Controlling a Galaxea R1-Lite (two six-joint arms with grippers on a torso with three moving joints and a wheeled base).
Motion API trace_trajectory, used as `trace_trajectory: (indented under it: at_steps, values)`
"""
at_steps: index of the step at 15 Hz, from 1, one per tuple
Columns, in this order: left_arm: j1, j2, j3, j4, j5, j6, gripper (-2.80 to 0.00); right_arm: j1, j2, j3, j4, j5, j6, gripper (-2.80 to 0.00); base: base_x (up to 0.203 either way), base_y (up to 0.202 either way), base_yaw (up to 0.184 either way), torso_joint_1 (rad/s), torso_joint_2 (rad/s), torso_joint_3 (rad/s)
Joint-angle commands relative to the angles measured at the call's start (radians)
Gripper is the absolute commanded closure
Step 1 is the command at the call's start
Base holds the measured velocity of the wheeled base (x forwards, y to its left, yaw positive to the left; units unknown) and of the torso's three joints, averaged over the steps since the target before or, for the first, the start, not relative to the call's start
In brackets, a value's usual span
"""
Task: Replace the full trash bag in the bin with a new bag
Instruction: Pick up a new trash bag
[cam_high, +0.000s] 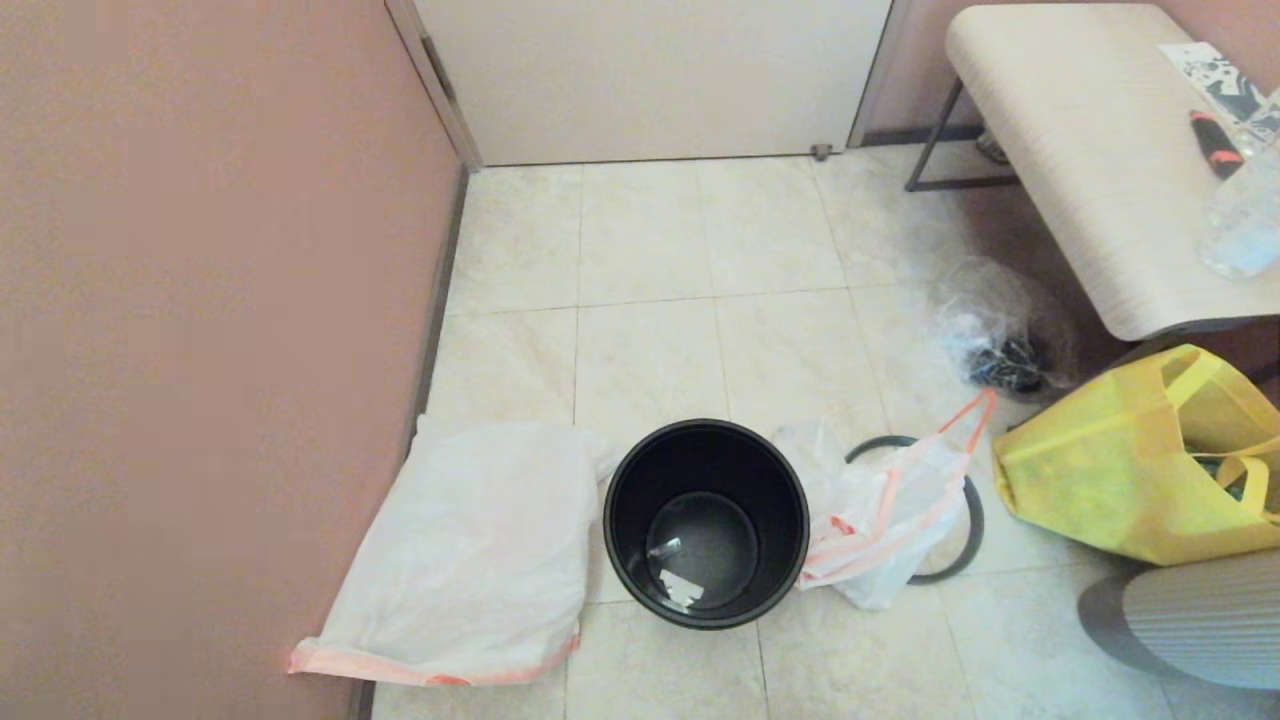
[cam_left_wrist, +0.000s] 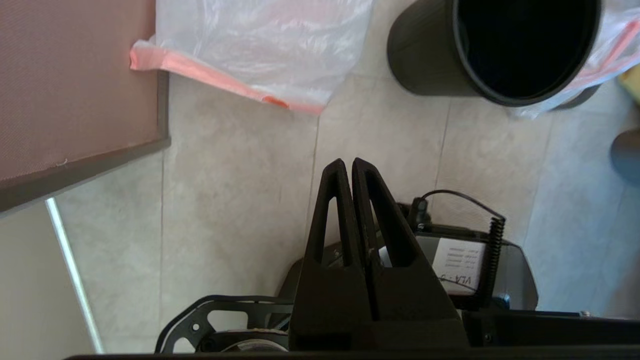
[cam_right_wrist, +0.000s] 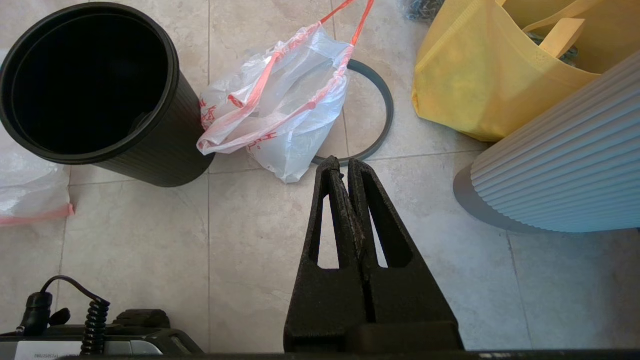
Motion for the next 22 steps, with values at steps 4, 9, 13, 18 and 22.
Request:
trace_trajectory:
  at_steps: [4,9,13,18,22]
  values:
    - [0.009,0.310,0.047,-0.065,0.011,-0.017,0.00,0.002,0.002,0.000,0.001,0.000,0.000,0.00,0.000,0.000,0.000,0.000,0.00,0.000]
    - [0.015,0.451,0.118,-0.175,-0.015,-0.036,0.00,0.000,0.002,0.000,0.001,0.000,0.000,0.00,0.000,0.000,0.000,0.000,0.00,0.000]
    - [0.018,0.628,0.162,-0.263,-0.023,-0.069,0.00,0.000,0.002,0.000,0.001,0.000,0.000,0.00,0.000,0.000,0.000,0.000,0.00,0.000]
    - [0.003,0.751,0.221,-0.437,-0.014,-0.078,0.00,0.002,0.002,0.000,0.001,0.000,0.000,0.00,0.000,0.000,0.000,0.000,0.00,0.000]
    - [-0.161,0.710,0.226,-0.449,-0.010,-0.080,0.00,0.001,0.002,0.000,0.001,0.000,0.000,0.00,0.000,0.000,0.000,0.000,0.00,0.000]
